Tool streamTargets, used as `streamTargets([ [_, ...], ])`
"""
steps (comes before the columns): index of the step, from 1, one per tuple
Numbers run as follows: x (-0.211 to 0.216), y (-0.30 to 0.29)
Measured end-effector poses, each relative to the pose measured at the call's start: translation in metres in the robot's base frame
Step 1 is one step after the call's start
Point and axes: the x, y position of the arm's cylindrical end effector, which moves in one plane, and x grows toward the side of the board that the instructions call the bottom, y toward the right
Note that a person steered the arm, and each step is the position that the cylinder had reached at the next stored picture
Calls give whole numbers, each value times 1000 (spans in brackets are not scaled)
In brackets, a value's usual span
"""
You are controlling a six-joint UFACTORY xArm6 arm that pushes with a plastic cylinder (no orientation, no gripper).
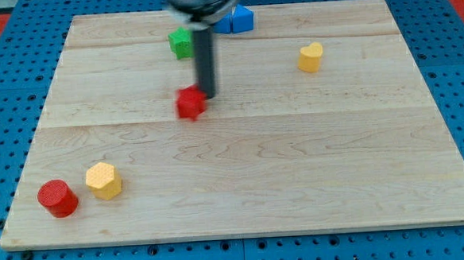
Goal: Move yellow heart closer to red star
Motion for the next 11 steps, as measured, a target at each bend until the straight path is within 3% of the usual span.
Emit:
streamTargets([
  [1,38,-82],
  [2,55,-90],
  [3,8,-2],
  [4,4,133],
  [5,-44,261],
  [6,-78,280],
  [8,-79,46],
  [9,-80,71],
  [10,-116,88],
  [11,-136,44],
])
